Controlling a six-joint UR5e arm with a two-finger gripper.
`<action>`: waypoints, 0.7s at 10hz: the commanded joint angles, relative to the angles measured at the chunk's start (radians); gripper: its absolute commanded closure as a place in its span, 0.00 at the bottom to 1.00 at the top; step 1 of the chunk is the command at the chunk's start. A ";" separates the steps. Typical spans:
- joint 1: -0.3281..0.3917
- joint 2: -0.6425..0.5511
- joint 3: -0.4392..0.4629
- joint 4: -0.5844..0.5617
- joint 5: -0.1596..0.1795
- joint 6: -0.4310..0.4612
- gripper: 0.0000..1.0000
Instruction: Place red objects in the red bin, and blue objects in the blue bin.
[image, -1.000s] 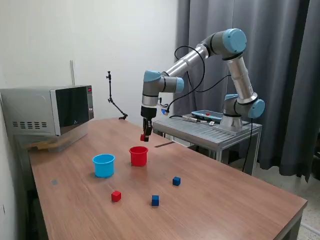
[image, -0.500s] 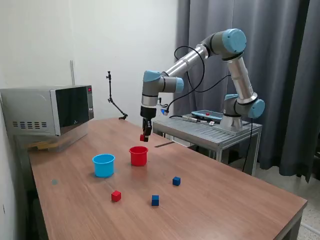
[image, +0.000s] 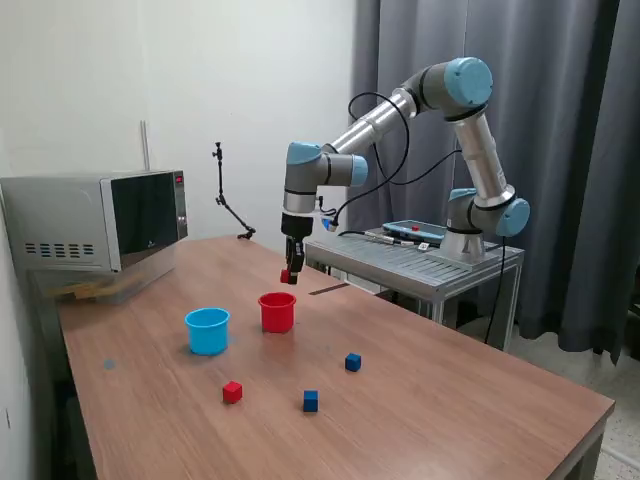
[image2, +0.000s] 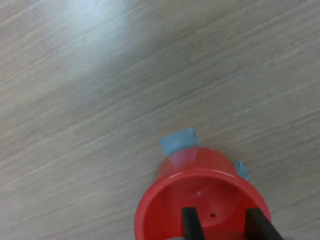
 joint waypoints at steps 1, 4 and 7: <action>0.001 0.000 -0.001 0.000 0.001 0.000 1.00; 0.004 0.011 -0.007 0.000 0.002 0.000 1.00; 0.006 0.012 -0.007 0.001 0.002 0.000 1.00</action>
